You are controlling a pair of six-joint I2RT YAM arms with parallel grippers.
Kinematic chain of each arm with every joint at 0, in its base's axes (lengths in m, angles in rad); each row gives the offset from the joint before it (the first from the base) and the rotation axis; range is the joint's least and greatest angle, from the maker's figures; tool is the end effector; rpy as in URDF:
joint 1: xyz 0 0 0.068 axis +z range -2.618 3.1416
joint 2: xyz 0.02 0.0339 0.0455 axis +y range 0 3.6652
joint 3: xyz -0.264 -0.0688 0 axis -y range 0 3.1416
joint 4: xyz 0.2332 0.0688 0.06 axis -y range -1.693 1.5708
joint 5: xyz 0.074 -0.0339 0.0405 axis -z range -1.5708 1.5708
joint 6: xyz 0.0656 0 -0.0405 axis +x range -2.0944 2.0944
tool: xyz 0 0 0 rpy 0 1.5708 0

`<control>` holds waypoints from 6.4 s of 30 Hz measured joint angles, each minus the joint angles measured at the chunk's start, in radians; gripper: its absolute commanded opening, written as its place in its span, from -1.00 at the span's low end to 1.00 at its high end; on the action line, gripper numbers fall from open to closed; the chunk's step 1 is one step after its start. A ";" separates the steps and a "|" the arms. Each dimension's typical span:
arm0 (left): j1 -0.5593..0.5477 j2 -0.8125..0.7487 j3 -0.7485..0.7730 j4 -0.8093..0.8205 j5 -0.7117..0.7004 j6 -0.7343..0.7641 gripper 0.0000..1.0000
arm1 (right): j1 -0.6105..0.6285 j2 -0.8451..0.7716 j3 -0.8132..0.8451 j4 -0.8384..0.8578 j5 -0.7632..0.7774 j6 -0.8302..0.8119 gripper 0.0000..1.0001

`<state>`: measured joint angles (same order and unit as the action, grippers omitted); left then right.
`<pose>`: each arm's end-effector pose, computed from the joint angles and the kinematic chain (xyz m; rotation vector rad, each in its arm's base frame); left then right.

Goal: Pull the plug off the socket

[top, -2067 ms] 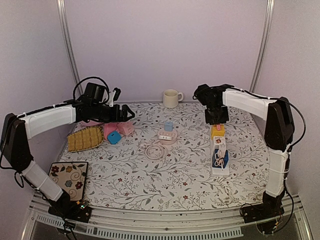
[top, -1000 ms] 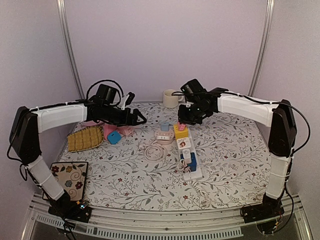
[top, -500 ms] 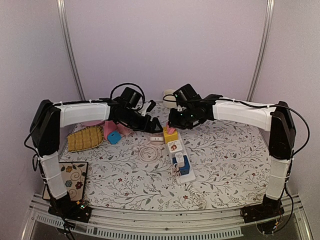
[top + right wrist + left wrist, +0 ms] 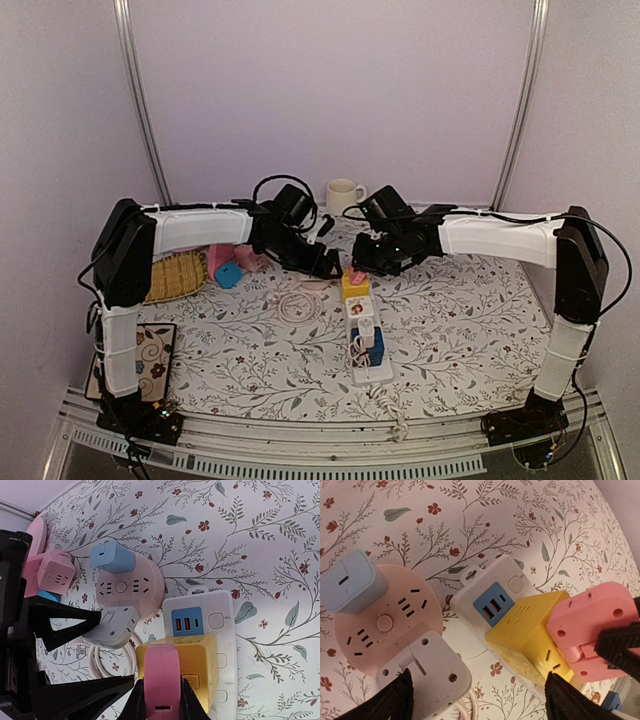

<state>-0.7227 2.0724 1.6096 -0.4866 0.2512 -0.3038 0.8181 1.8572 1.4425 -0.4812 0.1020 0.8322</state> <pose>0.3361 -0.3181 0.1827 0.6518 2.5528 -0.7046 0.2914 0.3014 0.2190 0.0637 2.5527 0.5697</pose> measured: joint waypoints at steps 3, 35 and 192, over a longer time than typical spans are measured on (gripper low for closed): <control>-0.010 0.025 0.034 -0.028 -0.014 0.000 0.83 | 0.000 -0.006 -0.010 0.007 0.001 0.010 -0.94; -0.075 0.056 0.087 -0.050 -0.164 -0.011 0.84 | -0.082 -0.230 -0.200 0.339 -0.154 0.026 -0.94; -0.034 -0.014 0.024 -0.086 0.051 -0.023 0.88 | 0.077 0.177 0.366 -0.460 0.108 0.021 -0.92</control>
<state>-0.7563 2.0579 1.6341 -0.5724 0.3027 -0.3267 0.8948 2.0338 1.8084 -0.9417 0.2096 0.8528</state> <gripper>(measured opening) 0.938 0.278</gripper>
